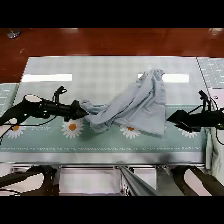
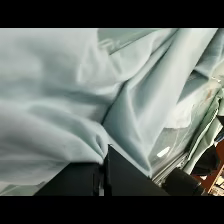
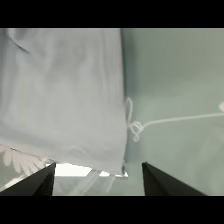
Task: Fold the shirts.
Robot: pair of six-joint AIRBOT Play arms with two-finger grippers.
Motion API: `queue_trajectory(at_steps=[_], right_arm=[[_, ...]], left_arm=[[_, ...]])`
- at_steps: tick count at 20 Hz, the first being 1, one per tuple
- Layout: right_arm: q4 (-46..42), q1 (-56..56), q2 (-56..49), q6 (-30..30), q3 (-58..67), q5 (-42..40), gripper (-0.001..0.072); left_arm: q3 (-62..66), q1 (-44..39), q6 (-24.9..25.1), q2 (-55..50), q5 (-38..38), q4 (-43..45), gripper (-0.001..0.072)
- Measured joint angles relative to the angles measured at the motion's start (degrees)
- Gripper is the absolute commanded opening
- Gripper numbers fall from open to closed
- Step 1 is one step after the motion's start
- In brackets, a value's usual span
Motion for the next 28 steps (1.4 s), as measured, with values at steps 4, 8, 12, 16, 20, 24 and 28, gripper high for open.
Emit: queue_trajectory(at_steps=[4,8,12,16,20,24,28], right_arm=[[-2.1,2.1,-1.8,1.7,-2.3,1.8,0.0622],[-0.6,7.0,-7.0,2.5,-1.7,0.5,0.0622],[0.5,11.0,-12.2,3.7,1.4,-1.8,0.0622],[1.1,13.1,-16.9,5.2,3.5,-2.0,0.0622],[5.2,13.7,-19.3,4.7,4.1,-2.4,0.0621],[9.3,13.9,-20.5,4.0,4.3,-4.5,0.0621],[13.7,14.0,-22.2,2.9,4.7,-6.4,0.0621]], left_arm=[[1.4,-0.3,2.0,-0.2,0.7,-2.0,0.0024],[1.8,-0.4,2.6,-0.3,0.7,-2.6,0.0024],[1.9,-0.4,2.8,-0.3,0.3,-2.8,0.0024],[1.9,-0.4,2.9,-0.3,0.1,-2.8,0.0024],[1.9,-0.4,3.1,-0.3,0.1,-2.9,0.0024],[1.9,-0.4,3.2,-0.3,0.1,-2.9,0.0024],[1.9,-0.4,3.5,-0.3,0.1,-2.9,0.0024]])
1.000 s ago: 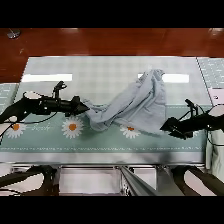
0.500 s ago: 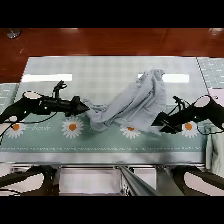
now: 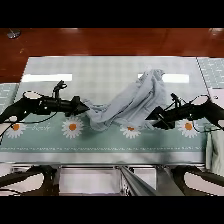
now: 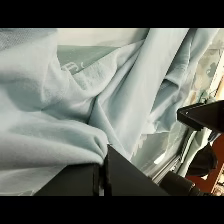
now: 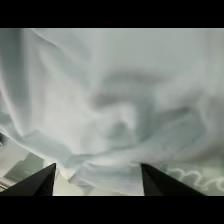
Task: Fold the shirts.
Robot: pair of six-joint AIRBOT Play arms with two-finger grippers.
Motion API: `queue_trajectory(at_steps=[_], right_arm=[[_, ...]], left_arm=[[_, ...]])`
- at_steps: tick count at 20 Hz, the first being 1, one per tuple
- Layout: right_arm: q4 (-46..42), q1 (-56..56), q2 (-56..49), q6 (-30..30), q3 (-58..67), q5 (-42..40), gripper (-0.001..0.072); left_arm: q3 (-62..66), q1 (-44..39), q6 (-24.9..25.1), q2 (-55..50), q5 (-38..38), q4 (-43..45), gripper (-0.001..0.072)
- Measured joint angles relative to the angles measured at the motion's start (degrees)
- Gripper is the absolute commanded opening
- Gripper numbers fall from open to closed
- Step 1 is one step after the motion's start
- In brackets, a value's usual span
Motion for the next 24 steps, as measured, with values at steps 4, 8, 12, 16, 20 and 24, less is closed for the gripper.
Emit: queue_trajectory(at_steps=[4,8,12,16,20,24], right_arm=[[2.3,0.0,-1.7,-0.6,1.5,-1.1,0.0621],[3.1,0.6,-2.3,-0.8,2.4,-1.6,0.0621],[3.7,4.7,-3.0,-0.9,3.2,-1.6,0.0534],[3.8,8.6,-5.4,-1.2,6.1,-1.3,0.0025],[3.4,10.4,-5.4,-2.8,12.3,1.1,0.0024],[1.0,8.5,-0.6,-1.8,27.7,2.5,0.0023]], left_arm=[[0.0,0.0,0.2,0.0,0.2,0.0,0.0024],[0.0,0.0,0.3,0.0,0.5,0.0,0.0024],[0.0,0.0,0.5,0.0,0.5,0.0,0.0024],[0.0,0.0,0.5,0.0,0.6,0.0,0.0024],[2.1,1.1,1.4,0.6,-1.0,-3.5,0.0023],[11.9,3.7,4.3,4.1,-2.4,-16.3,0.0022]])
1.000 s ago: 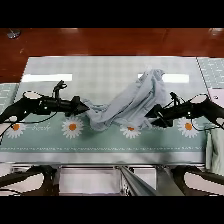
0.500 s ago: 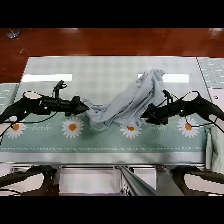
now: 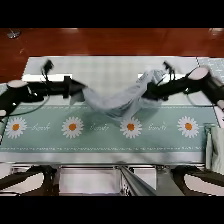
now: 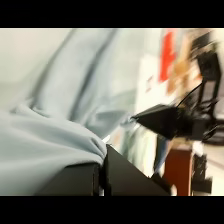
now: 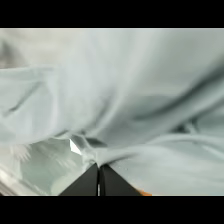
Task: Fold the shirts.
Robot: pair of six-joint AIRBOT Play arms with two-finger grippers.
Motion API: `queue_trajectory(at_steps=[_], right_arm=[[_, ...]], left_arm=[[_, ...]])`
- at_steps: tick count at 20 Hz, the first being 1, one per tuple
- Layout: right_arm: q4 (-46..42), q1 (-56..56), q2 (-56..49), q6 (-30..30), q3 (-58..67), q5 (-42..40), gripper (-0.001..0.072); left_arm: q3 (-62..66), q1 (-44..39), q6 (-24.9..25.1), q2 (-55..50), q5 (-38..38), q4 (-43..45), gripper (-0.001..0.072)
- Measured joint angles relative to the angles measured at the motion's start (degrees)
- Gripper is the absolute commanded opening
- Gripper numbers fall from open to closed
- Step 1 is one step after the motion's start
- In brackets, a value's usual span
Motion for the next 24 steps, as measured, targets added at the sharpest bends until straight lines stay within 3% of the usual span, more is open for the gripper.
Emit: queue_trajectory(at_steps=[5,7,10,12,15,19,24], right_arm=[[-2.5,-4.3,6.8,1.7,30.2,0.3,0.0024],[-4.5,-5.2,10.0,2.3,41.5,0.6,0.0024],[-8.8,-5.9,17.6,2.7,50.6,0.5,0.0024],[-12.5,-6.0,23.1,2.7,53.2,1.1,0.0024],[-16.1,-6.1,30.3,2.8,54.9,3.0,0.0024],[-19.3,-6.2,36.0,2.8,55.6,8.2,0.0024],[-20.4,-6.2,37.8,2.7,49.1,13.8,0.0024]], left_arm=[[24.7,4.1,-0.8,6.6,5.9,-7.2,0.0021],[35.3,6.4,-5.8,9.4,8.8,-0.7,0.0021],[48.3,9.7,-18.1,14.6,9.9,20.5,0.0021],[53.3,11.1,-23.8,18.9,9.4,33.4,0.0022],[56.9,12.0,-27.9,25.7,7.5,45.2,0.0022],[58.4,12.4,-29.0,33.3,3.8,52.0,0.0022],[54.9,12.5,-29.2,36.9,-4.5,54.4,0.0023]])
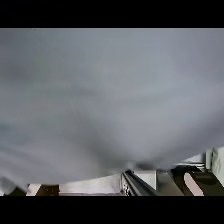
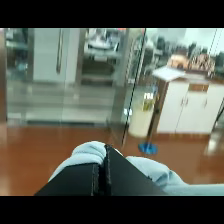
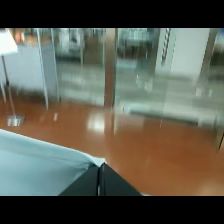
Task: Fold the shirts.
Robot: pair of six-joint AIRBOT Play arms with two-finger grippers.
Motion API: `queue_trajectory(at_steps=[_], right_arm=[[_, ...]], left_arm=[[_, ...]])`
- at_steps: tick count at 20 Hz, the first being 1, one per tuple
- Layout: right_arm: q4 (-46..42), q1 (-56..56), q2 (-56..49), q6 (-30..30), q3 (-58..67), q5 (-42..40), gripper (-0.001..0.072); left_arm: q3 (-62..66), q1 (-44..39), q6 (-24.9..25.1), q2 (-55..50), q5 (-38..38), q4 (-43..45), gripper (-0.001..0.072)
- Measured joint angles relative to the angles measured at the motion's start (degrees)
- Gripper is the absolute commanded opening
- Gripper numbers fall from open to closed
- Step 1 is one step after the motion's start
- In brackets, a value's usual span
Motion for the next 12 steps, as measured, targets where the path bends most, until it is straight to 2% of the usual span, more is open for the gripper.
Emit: queue_trajectory(at_steps=[3,6,10,12], right_arm=[[0.3,0.0,0.2,0.1,-10.4,-0.1,0.0024],[0.3,0.0,-1.4,0.2,-22.0,-3.2,0.0024],[-0.1,0.0,-10.2,0.2,-32.5,-8.9,0.0024],[-0.1,0.0,-16.4,0.5,-34.4,-12.3,0.0024]], left_arm=[[-10.7,0.0,0.0,0.5,-4.0,-1.2,0.0023],[-27.1,-1.0,1.2,0.1,-3.6,-6.0,0.0023],[-46.9,-8.5,5.0,-4.8,8.2,-11.6,0.0023],[-51.7,-13.1,5.9,-10.4,15.9,-13.0,0.0023]])
